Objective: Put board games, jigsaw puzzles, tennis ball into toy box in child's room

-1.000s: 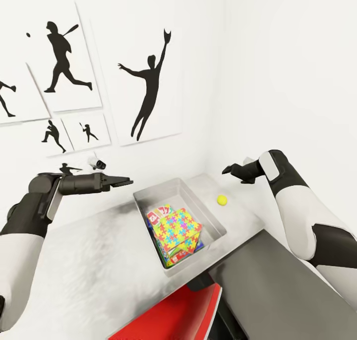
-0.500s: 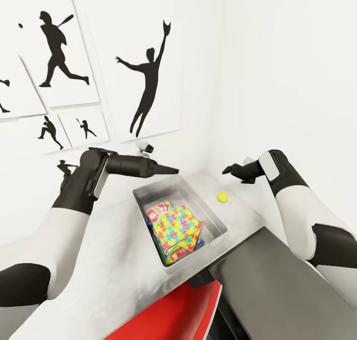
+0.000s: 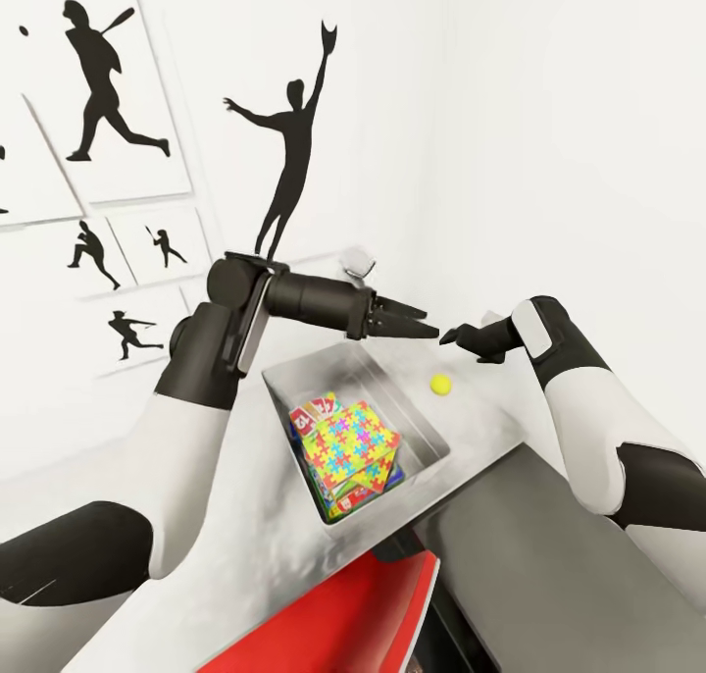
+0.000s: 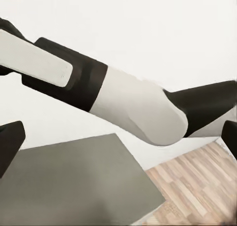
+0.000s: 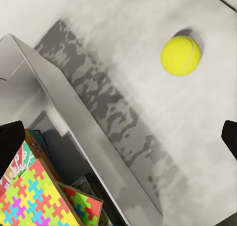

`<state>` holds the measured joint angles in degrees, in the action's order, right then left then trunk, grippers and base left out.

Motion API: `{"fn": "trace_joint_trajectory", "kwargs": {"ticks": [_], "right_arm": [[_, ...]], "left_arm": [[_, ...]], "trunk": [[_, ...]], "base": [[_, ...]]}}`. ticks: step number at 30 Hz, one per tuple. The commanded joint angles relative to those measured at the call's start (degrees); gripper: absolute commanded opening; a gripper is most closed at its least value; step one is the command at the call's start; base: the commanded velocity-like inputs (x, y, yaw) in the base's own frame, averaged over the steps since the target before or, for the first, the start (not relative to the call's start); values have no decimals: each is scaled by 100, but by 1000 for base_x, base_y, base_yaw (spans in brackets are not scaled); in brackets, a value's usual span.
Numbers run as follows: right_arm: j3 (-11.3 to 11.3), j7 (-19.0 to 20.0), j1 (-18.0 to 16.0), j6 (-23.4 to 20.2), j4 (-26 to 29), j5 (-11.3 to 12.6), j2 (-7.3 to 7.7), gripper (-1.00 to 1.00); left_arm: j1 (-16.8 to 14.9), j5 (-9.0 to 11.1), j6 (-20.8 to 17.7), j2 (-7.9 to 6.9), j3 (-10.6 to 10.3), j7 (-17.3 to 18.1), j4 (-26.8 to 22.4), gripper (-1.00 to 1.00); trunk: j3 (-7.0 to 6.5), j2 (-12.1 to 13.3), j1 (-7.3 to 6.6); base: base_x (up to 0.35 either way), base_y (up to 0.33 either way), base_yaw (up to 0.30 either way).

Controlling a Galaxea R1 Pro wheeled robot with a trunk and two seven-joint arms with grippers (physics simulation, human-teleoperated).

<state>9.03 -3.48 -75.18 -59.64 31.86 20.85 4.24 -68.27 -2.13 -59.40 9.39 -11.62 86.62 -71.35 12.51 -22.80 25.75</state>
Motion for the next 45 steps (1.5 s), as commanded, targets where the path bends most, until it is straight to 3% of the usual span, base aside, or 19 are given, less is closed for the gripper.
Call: {"fn": "trace_joint_trajectory", "kwargs": {"ticks": [1, 5, 10, 17, 30, 34, 41, 45], "right_arm": [[13, -37, -5, -23, 6, 42, -1, 100], [13, -38, -4, -28, 11, 42, -2, 100], [11, -36, 1, -28, 13, 42, 5, 100], [11, -38, 3, -24, 13, 36, 6, 100], [11, -39, 3, -21, 36, 33, 7, 100], [11, -39, 3, -21, 50, 33, 7, 100], [17, -39, -3, -14, 64, 40, 2, 100], [15, -39, -5, -13, 70, 41, 5, 100]], "left_arm": [[-9, -26, -60, 7, -39, 29, -84, 100], [-17, -25, -60, 11, -314, 24, -423, 100], [-19, -49, -60, 12, -818, 22, -763, 100], [-26, -47, -60, 41, -1110, 22, -975, 100], [-29, -73, -60, -28, -1106, 55, -1112, 100], [-29, -73, -60, -109, -969, 56, -1128, 100], [-37, -57, -60, -169, -531, 57, -1149, 100], [-105, -41, -60, -178, -447, 60, -1158, 100]], "trunk": [[22, -12, 4], [58, -12, 4], [105, -12, 4], [169, -12, 4], [289, -12, 4], [326, -12, 4], [391, -12, 4], [428, -12, 4]], "base": [[0, 0, 0], [0, 0, 0], [0, 0, 0], [0, 0, 0], [0, 0, 0], [0, 0, 0], [0, 0, 0], [0, 0, 0]]}}
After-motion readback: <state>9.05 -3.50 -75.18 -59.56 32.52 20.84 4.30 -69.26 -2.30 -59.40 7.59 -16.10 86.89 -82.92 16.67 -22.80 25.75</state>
